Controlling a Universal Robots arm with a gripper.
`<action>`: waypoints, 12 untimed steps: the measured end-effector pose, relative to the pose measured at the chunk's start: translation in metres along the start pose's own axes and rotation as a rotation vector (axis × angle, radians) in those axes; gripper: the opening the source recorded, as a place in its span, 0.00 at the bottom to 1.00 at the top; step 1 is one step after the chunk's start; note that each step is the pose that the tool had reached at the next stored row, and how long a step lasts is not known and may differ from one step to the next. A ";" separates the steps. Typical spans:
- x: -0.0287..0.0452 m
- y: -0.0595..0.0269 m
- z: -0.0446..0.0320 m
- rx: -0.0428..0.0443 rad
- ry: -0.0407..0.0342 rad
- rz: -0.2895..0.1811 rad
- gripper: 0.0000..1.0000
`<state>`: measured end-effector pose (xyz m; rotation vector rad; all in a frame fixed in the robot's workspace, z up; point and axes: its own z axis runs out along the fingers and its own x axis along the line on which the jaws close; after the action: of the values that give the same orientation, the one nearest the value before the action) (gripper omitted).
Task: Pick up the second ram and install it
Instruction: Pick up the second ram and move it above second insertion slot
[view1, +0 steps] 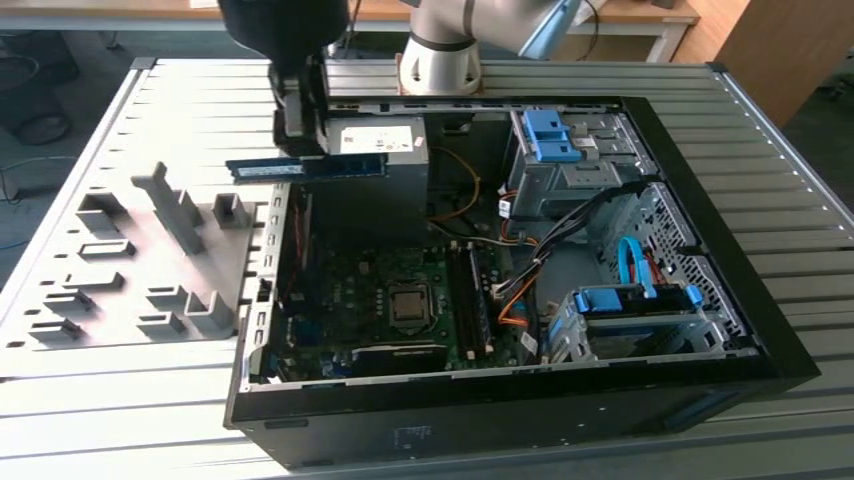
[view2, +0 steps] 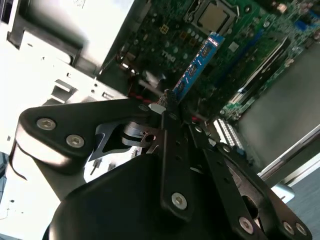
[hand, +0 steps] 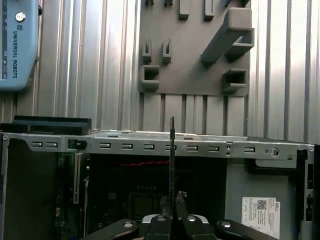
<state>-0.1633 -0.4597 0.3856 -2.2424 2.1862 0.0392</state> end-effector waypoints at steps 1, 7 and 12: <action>0.0001 -0.0025 0.0000 0.0000 -0.0001 0.000 0.14; 0.0005 -0.0185 -0.0002 0.0000 0.0000 0.000 0.14; 0.0009 -0.0362 -0.0002 -0.0003 -0.0001 0.000 0.14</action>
<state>-0.1271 -0.4597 0.3853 -2.2426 2.1862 0.0397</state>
